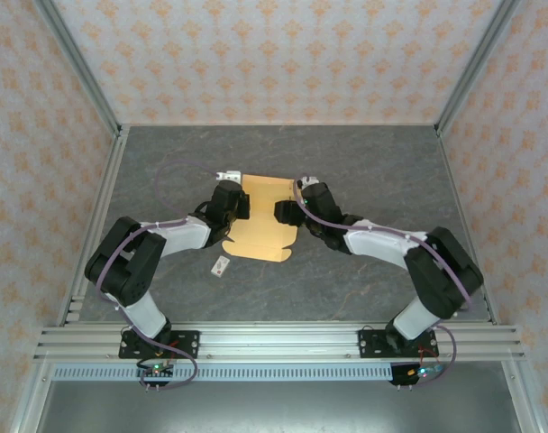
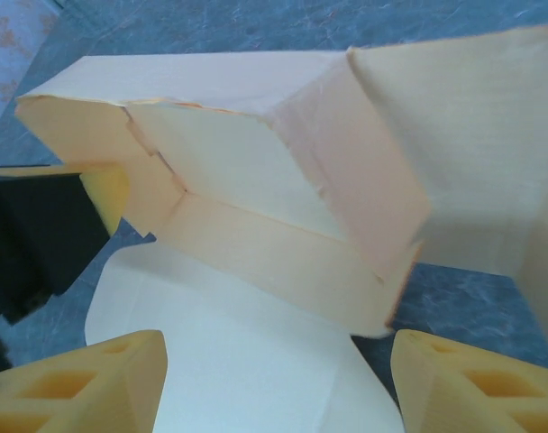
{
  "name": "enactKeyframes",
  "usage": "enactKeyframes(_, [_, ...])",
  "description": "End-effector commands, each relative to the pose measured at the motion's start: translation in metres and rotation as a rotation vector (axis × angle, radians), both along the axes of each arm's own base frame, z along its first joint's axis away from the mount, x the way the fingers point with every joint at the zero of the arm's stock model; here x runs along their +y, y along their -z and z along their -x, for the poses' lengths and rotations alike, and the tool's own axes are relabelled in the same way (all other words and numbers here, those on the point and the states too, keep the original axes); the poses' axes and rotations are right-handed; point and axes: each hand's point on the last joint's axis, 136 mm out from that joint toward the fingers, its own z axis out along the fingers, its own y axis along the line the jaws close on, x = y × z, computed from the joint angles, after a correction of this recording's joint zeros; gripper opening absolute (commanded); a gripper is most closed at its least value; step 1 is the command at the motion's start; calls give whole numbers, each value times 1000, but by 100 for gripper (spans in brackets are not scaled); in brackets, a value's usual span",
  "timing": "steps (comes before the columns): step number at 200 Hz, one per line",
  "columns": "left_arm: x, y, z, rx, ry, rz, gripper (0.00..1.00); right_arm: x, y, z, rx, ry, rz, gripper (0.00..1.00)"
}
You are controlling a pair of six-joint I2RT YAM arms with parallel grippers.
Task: Fold the paper box
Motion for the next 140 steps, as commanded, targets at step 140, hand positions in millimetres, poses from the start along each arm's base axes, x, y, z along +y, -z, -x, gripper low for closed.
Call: enactKeyframes(140, [-8, -17, -12, -48, 5, 48, 0, -120, 4, -67, 122, 32, -57, 45])
